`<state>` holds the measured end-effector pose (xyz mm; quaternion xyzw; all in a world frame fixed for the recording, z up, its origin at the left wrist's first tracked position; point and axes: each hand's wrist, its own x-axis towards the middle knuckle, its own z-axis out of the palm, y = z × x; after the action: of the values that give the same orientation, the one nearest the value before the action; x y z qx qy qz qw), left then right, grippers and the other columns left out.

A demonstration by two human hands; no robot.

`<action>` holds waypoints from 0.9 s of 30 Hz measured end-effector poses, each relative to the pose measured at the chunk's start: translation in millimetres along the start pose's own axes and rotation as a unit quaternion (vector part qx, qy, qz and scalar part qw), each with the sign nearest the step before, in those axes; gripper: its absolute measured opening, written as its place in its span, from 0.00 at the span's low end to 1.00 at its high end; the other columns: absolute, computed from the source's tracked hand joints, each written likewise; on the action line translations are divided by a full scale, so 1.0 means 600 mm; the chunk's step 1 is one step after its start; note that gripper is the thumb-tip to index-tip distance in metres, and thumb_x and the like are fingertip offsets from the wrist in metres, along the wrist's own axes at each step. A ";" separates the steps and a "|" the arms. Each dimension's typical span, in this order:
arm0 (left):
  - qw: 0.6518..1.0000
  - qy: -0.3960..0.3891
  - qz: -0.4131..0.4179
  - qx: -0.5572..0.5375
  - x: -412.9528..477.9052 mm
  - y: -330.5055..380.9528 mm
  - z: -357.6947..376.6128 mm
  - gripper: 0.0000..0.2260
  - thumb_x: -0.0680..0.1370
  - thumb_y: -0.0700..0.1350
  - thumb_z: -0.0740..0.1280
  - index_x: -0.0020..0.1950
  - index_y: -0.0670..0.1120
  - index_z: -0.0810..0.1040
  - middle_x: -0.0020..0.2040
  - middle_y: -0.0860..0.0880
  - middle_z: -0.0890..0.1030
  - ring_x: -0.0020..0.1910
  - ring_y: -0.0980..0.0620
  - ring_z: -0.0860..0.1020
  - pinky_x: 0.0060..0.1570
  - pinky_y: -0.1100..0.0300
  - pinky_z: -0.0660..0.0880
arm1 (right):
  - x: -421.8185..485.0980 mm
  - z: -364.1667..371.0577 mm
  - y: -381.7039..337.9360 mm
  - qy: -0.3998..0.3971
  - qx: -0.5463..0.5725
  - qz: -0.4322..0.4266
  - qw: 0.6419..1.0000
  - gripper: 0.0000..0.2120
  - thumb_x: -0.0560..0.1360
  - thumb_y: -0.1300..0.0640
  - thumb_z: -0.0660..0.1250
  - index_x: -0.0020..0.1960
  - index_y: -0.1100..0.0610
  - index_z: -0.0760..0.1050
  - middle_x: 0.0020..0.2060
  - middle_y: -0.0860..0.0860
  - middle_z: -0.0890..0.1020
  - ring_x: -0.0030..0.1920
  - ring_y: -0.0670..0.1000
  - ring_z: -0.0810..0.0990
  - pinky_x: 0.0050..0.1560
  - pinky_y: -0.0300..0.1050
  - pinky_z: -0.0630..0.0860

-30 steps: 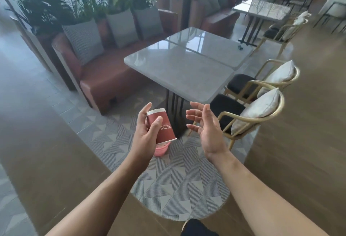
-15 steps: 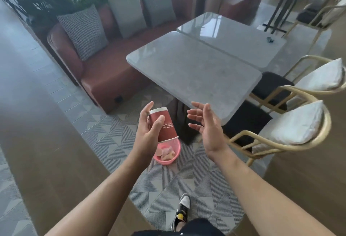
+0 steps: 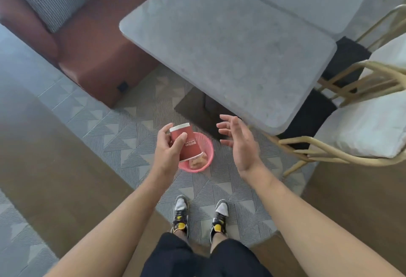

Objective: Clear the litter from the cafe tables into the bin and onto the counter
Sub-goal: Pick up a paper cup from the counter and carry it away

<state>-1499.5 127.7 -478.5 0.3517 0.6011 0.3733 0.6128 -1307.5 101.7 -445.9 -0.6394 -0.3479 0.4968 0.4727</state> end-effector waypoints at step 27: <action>0.967 -0.007 -0.228 0.115 0.498 -0.597 0.004 0.15 0.83 0.50 0.71 0.68 0.48 0.76 0.57 0.44 0.85 0.53 0.45 0.86 0.50 0.51 0.85 | 0.307 0.073 0.669 0.109 -0.041 0.107 0.987 0.17 0.81 0.34 0.53 0.60 0.39 0.76 0.47 0.27 0.83 0.50 0.27 0.80 0.46 0.24 0.75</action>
<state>-1485.2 221.1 -935.5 0.2759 0.7001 0.1504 0.6412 -1311.2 156.6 -886.3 -0.7419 -0.2441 0.4573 0.4253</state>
